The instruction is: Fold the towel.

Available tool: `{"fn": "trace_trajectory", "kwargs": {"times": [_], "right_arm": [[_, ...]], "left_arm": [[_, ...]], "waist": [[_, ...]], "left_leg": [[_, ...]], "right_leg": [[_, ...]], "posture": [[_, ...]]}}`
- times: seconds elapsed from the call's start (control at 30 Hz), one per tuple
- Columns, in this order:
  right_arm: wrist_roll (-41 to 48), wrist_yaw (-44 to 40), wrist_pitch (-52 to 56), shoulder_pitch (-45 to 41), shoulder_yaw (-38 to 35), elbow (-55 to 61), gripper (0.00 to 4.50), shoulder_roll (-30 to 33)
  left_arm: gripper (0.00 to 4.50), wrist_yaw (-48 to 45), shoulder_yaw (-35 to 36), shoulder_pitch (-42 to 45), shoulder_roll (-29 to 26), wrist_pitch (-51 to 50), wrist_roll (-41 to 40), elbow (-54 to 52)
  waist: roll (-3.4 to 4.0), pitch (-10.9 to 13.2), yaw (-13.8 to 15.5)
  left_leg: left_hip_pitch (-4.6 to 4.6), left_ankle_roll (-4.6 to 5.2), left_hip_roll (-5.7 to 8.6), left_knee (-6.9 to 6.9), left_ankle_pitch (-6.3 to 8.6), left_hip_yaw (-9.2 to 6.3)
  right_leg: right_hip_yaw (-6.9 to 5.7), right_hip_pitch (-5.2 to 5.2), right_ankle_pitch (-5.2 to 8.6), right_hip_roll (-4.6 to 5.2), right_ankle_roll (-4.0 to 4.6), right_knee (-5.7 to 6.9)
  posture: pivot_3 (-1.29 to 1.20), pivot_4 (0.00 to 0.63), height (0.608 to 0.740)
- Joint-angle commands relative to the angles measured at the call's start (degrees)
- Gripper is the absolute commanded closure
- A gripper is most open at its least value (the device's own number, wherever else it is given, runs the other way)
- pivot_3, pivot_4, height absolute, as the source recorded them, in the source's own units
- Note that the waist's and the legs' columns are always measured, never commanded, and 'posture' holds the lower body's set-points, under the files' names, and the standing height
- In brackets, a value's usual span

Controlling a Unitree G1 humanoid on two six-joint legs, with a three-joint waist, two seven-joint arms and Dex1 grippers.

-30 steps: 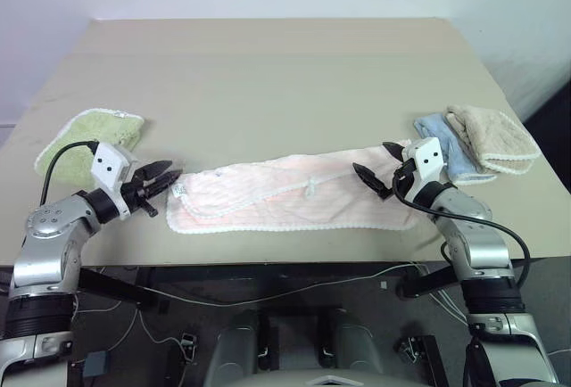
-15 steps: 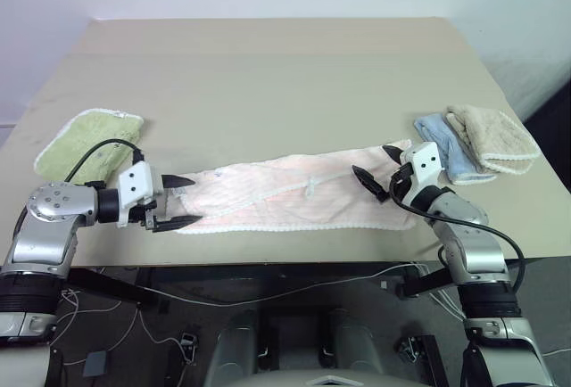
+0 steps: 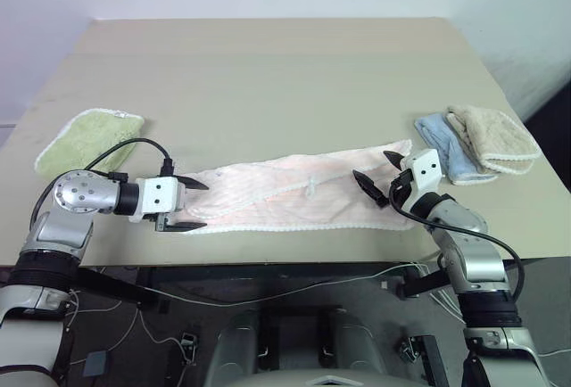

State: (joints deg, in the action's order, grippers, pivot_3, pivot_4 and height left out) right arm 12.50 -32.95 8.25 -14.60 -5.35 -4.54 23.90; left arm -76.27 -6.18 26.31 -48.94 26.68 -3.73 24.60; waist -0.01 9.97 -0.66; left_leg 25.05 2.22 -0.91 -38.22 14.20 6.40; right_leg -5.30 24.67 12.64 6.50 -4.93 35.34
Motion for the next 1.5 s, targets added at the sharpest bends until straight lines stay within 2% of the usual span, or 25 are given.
{"fn": "trace_trajectory", "kwargs": {"times": [0.03,0.1,0.2,0.53,0.67,0.83,1.0,1.17,1.37,1.5], "right_arm": [[0.34,0.37,-0.24,0.09,-1.05,2.87,0.0,0.77],[0.31,0.4,-0.18,0.06,-0.96,2.9,0.0,0.79],[0.24,0.38,-0.11,-0.17,-0.74,2.8,0.0,0.72],[0.09,0.12,-0.1,-0.89,-0.55,2.52,0.0,0.94],[-0.19,0.05,-0.16,-1.13,-0.66,2.84,0.0,1.51],[-0.45,0.02,0.01,-2.09,-1.39,4.3,0.0,3.6],[-3.77,-0.64,-1.37,-3.72,-1.09,4.62,0.0,8.9],[-15.0,-1.75,-10.42,-6.08,3.42,-3.4,0.0,18.25],[-24.47,-0.14,-21.92,-11.46,8.53,-15.95,0.0,23.23],[-30.63,3.09,-28.59,-16.72,12.48,-24.25,0.0,23.77]], "left_arm": [[0.58,1.27,-0.93,0.53,-0.21,3.44,2.17,1.41],[0.58,1.7,-0.73,0.66,0.1,3.76,1.76,1.67],[1.16,1.94,-0.56,0.64,0.31,3.91,1.09,1.92],[4.42,-1.05,0.83,-1.14,-0.18,0.73,-3.41,1.38],[4.46,-1.57,1.99,-1.84,0.01,-1.71,-5.94,0.76],[4.46,-1.15,5.67,-2.69,0.58,-13.16,-13.45,-3.39],[4.46,-0.08,9.38,-3.2,0.53,-21.2,-17.77,-6.4],[4.46,2.46,11.89,-2.62,1.24,-25.35,-19.47,-8.1],[4.46,3.62,11.65,-3.94,1.87,-26.2,-18.63,-10.16],[4.46,4.26,11.6,-4.38,2.11,-26.72,-18.43,-11.13]], "waist": [[0.0,0.0,0.01],[0.01,0.0,0.0],[0.0,0.0,0.01],[0.0,0.0,-0.06],[0.0,0.0,-0.08],[-0.01,0.01,-0.11],[0.0,0.01,-0.01],[0.0,0.01,-0.08],[0.02,0.02,-0.28],[0.01,0.03,-0.37]], "left_leg": [[0.0,0.0,0.0,0.0,0.0,0.0],[0.0,0.07,0.0,0.0,0.04,0.0],[-0.01,0.07,0.0,-0.01,0.04,0.0],[-0.01,0.05,0.0,-0.01,0.02,0.0],[-0.01,0.06,0.0,-0.01,0.02,0.0],[-0.01,0.05,0.0,-0.02,0.02,-0.01],[-0.01,0.01,0.0,-0.02,-0.01,-0.01],[-0.01,0.01,0.01,-0.04,0.0,-0.01],[-0.02,0.0,0.01,-0.04,-0.02,0.03],[-0.02,-0.01,0.01,-0.03,-0.02,0.06]], "right_leg": [[0.0,0.0,0.0,0.0,0.0,0.0],[0.0,0.0,0.0,0.0,0.0,0.0],[0.0,-0.01,0.0,0.0,0.0,0.01],[0.0,-0.01,0.0,-0.01,-0.01,0.01],[0.0,-0.01,0.0,-0.01,-0.01,0.01],[0.0,-0.01,0.0,-0.01,-0.01,0.01],[0.0,-0.02,0.01,-0.01,-0.03,0.02],[0.0,-0.02,0.02,0.0,-0.04,0.01],[0.02,-0.02,0.04,-0.01,-0.07,0.02],[0.04,0.01,0.05,-0.01,-0.08,0.04]], "posture": [[0.0,0.15,0.74],[0.0,0.15,0.74],[0.0,0.15,0.74],[0.0,0.15,0.74],[0.0,0.15,0.74],[0.0,0.15,0.74],[0.0,0.15,0.74],[0.0,0.15,0.74],[0.0,0.15,0.74],[0.0,0.15,0.74]]}}
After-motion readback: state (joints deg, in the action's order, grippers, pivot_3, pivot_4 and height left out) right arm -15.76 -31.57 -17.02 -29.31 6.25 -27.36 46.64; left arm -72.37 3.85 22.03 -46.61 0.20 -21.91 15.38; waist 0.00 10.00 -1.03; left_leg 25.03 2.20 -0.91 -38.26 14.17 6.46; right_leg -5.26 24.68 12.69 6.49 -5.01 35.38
